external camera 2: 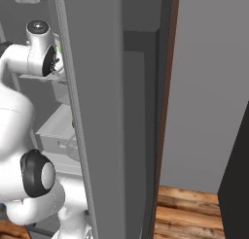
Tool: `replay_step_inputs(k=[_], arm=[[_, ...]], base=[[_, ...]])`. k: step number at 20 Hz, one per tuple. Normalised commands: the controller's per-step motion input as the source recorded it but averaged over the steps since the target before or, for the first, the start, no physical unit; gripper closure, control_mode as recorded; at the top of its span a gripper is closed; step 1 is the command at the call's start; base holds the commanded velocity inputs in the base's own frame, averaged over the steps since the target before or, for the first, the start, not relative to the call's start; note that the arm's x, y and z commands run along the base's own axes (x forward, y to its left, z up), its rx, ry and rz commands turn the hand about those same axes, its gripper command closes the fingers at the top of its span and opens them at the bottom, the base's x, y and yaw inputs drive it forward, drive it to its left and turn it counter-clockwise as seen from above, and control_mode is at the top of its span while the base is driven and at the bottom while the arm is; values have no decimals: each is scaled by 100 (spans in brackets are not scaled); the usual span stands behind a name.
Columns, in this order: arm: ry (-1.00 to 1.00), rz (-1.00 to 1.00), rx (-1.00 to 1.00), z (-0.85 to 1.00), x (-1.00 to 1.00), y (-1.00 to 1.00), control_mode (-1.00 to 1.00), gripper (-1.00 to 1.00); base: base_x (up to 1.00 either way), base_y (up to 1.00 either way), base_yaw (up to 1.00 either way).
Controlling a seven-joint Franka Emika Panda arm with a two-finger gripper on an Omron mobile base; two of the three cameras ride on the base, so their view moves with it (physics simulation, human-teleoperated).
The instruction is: Place the tupperware on the top shelf of the fridge. Make space for the tupperware among the existing items by rearranging them on the shelves if needed. Close the fridge door when finished.
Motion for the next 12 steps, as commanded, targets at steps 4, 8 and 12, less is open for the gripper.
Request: replay_step_inputs(k=[4, 8, 12], arm=[[7, 2, 0, 0, 69, 29, -100, 100], [9, 4, 0, 0, 78, 34, -100, 100], [4, 2, 0, 0, 74, 11, -100, 100]], base=[[0, 0, 0], [0, 0, 0], [0, 0, 0]])
